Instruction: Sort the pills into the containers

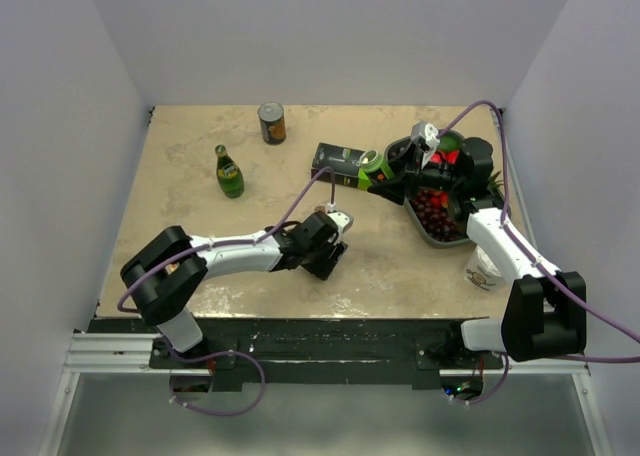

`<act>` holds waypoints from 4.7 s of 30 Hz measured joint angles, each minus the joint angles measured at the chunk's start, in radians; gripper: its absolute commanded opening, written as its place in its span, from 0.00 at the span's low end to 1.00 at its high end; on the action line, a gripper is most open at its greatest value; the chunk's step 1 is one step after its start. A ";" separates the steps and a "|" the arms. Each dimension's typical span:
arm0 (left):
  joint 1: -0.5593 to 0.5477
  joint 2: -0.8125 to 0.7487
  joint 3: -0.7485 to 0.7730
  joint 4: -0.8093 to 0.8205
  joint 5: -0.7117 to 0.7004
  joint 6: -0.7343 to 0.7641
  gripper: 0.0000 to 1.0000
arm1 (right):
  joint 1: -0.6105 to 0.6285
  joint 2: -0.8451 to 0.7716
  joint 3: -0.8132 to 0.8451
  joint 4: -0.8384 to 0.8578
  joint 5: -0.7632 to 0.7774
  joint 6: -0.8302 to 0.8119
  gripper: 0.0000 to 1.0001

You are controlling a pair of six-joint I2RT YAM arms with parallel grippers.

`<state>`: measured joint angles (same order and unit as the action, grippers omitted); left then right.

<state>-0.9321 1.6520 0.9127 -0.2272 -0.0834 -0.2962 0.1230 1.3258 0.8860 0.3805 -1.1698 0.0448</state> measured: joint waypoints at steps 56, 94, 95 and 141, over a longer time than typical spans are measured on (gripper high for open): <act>0.604 -0.359 -0.337 1.094 0.935 -0.961 0.10 | 0.239 0.058 0.000 -0.328 0.112 -0.426 0.02; 0.555 -0.315 -0.270 0.824 0.898 -0.776 0.10 | 0.396 0.108 0.038 -0.411 0.286 -0.458 0.01; 0.553 -0.317 -0.259 0.792 0.891 -0.755 0.10 | 0.399 0.109 0.042 -0.417 0.297 -0.459 0.01; 0.476 -0.267 0.121 0.076 0.975 0.130 0.59 | 0.376 0.160 -0.062 -0.121 0.083 -0.027 0.01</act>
<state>-0.4564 1.3853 1.0332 -0.1509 0.8921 -0.1665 0.4992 1.4857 0.8238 0.2596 -1.0870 0.0174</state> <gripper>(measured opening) 0.563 0.545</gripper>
